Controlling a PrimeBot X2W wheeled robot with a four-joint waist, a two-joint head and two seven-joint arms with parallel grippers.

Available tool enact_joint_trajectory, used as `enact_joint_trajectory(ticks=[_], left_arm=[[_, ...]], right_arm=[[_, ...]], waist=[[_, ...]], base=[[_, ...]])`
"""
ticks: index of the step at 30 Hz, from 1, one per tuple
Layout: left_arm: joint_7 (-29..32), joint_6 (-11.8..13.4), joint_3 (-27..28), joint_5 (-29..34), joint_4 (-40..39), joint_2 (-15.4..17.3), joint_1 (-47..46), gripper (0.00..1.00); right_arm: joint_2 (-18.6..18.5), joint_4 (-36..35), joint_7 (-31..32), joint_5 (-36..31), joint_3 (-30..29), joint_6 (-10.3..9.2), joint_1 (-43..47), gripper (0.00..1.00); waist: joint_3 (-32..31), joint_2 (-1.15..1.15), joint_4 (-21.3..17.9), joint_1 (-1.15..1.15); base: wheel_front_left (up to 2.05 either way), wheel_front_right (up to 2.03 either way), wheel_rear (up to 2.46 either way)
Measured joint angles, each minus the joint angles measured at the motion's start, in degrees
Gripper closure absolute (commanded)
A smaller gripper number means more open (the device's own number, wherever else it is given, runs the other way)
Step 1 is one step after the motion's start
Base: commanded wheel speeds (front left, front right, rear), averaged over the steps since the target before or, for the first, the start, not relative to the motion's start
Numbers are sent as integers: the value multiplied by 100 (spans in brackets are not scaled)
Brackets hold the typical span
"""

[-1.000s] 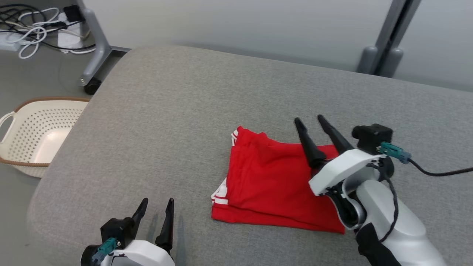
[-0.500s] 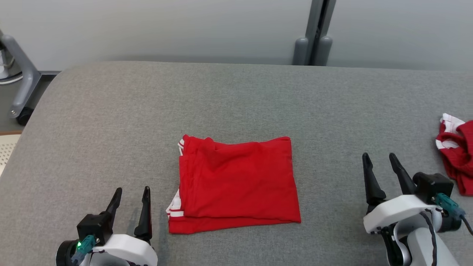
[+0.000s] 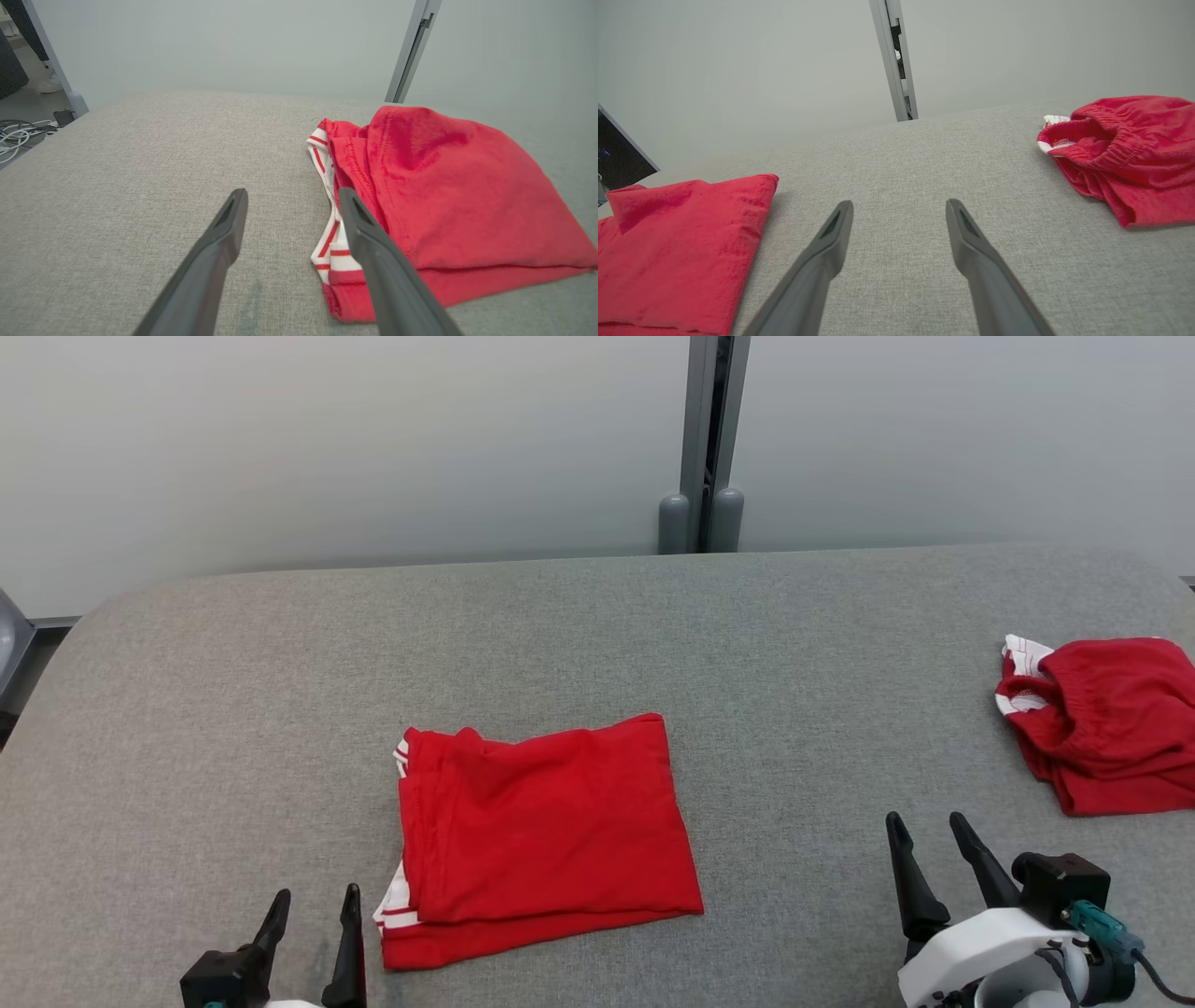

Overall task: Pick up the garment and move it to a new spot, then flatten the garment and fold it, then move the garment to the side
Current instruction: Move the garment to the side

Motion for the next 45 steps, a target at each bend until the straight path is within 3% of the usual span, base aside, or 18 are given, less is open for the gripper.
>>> enact_joint_trajectory(ticks=[8,17,30,31,33,34,39,45], left_arm=[[0,-14,-21,34,-7,1,37,0],[0,-113,-222,14,-34,2,-154,0],[0,-176,-558,-127,24,3,-410,0],[1,-176,-557,-135,25,5,-430,0],[0,-172,-549,-141,20,4,-467,0],[0,-171,-548,-142,20,2,-472,0],[0,-179,-536,-135,48,2,-471,0],[1,-219,-502,-82,-9,2,-529,0]], right_arm=[[-5,20,0,55,170,0,8,0],[5,471,1,332,1477,1,-762,0],[2,2084,0,1161,2100,0,-1804,1],[9,2156,-12,1265,2178,0,-1824,52],[3,2248,-25,1413,2324,0,-1936,70],[-4,2270,-25,1496,2395,0,-1984,100],[29,2152,-16,1779,2437,2,-2024,100],[20,1824,-15,1828,2135,1,-1964,100]], waist=[[40,0,81,0],[351,0,471,0],[822,0,1360,0],[858,0,1392,0],[920,0,1421,0],[938,0,1409,0],[910,0,1143,0],[830,0,468,0]], base=[[0,0,0],[0,0,0],[0,0,0],[0,0,0],[0,0,0],[0,0,0],[0,0,0],[0,0,0]])
